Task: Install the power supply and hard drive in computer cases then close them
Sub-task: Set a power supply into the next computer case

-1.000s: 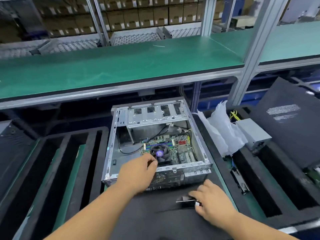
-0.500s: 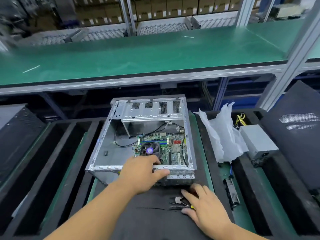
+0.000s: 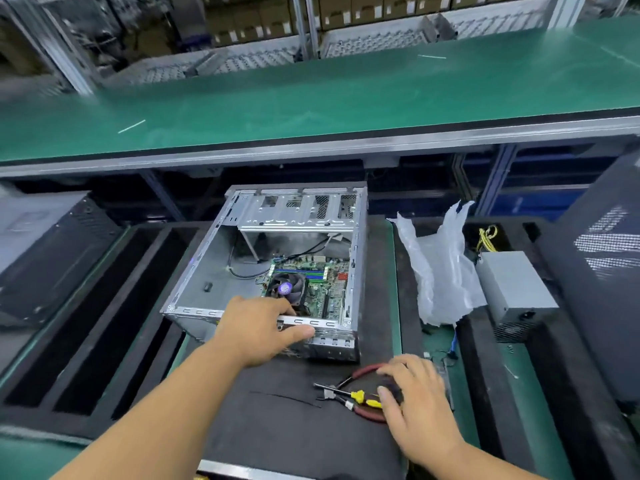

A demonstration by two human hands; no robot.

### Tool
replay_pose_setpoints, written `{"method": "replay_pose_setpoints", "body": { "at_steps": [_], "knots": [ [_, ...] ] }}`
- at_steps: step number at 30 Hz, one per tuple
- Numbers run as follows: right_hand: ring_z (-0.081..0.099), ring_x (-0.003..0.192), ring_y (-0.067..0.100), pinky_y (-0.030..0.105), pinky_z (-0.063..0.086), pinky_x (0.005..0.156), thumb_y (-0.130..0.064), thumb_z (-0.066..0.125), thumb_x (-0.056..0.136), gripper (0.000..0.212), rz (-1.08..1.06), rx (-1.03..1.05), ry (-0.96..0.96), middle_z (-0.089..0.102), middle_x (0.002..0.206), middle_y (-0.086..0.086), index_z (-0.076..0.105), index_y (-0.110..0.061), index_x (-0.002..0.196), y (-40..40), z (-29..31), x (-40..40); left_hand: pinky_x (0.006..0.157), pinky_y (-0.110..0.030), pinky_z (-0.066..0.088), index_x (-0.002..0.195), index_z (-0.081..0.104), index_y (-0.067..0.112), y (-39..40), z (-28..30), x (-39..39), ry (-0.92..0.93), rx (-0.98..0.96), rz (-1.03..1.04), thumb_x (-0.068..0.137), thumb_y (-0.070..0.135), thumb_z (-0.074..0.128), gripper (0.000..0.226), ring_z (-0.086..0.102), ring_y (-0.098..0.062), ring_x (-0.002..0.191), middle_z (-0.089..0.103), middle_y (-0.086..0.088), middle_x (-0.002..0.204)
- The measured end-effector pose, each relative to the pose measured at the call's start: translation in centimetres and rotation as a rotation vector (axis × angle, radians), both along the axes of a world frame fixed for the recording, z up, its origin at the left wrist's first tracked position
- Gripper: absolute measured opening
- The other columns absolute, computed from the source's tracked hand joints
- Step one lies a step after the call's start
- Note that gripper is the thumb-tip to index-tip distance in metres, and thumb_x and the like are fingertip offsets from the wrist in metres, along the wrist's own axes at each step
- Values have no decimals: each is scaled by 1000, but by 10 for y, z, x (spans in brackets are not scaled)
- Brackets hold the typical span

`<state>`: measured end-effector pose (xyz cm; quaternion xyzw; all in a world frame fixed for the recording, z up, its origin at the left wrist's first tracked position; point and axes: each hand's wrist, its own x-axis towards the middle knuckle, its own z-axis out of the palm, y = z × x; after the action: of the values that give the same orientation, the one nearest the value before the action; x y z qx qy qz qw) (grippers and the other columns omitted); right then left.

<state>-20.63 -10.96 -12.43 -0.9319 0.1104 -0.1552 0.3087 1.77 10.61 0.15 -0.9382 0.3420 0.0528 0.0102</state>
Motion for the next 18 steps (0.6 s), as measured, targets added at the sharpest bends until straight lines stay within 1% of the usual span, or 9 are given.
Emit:
{"method": "replay_pose_setpoints", "body": {
  "at_steps": [3, 5, 8, 11, 13, 15, 16, 18],
  "knots": [
    [48, 106, 18, 39, 42, 88, -25, 65, 89, 21, -128, 32, 20, 50, 112, -14, 66, -28, 109, -5, 7, 8, 82, -35, 38, 103, 65, 41, 14, -2, 10, -28, -22, 18, 66, 102, 16, 86, 66, -9, 98, 72, 15, 98],
    [48, 110, 22, 39, 42, 87, -25, 70, 89, 28, -213, 4, 127, 50, 115, -13, 64, -30, 115, -8, 10, 14, 83, -35, 36, 106, 65, 42, 17, -5, 12, -24, -37, 23, 65, 104, 14, 90, 67, -10, 98, 73, 16, 98],
    [45, 123, 26, 44, 46, 95, -34, 66, 91, 46, -379, -18, 345, 49, 133, -4, 52, -33, 135, -12, 6, 22, 81, -36, 33, 108, 63, 42, 15, -11, 12, -34, -34, 9, 63, 107, 7, 97, 66, -11, 95, 72, 14, 94],
    [41, 134, 30, 46, 44, 102, -38, 61, 95, 57, -533, 21, 506, 41, 149, 3, 38, -32, 147, -19, -1, 25, 80, -37, 35, 107, 63, 41, 17, -15, 15, -63, -47, 12, 62, 107, 7, 97, 66, -11, 91, 72, 14, 90],
    [41, 133, 32, 49, 43, 102, -32, 61, 96, 56, -590, 76, 499, 41, 150, 5, 39, -29, 147, -22, -5, 24, 80, -37, 37, 104, 63, 40, 21, -16, 18, -68, -49, 7, 63, 108, 8, 96, 66, -12, 85, 69, 13, 79],
    [45, 127, 33, 50, 44, 102, -16, 62, 94, 51, -597, 144, 411, 47, 144, 9, 47, -24, 142, -25, -11, 19, 77, -37, 40, 98, 61, 38, 24, -16, 22, -59, -48, -5, 62, 108, 8, 95, 64, -12, 79, 64, 12, 70],
    [48, 122, 32, 49, 44, 102, -9, 61, 93, 50, -590, 179, 363, 48, 139, 10, 51, -23, 140, -27, -13, 16, 73, -37, 41, 94, 60, 36, 24, -16, 23, -53, -46, -14, 61, 108, 7, 96, 64, -13, 77, 63, 11, 68],
    [52, 110, 23, 41, 45, 101, 1, 60, 90, 52, -600, 245, 285, 47, 133, 6, 55, -23, 135, -29, -12, 11, 63, -36, 39, 86, 57, 32, 23, -16, 26, -50, -30, -34, 58, 109, 5, 97, 63, -17, 74, 61, 9, 67]
  ]
}}
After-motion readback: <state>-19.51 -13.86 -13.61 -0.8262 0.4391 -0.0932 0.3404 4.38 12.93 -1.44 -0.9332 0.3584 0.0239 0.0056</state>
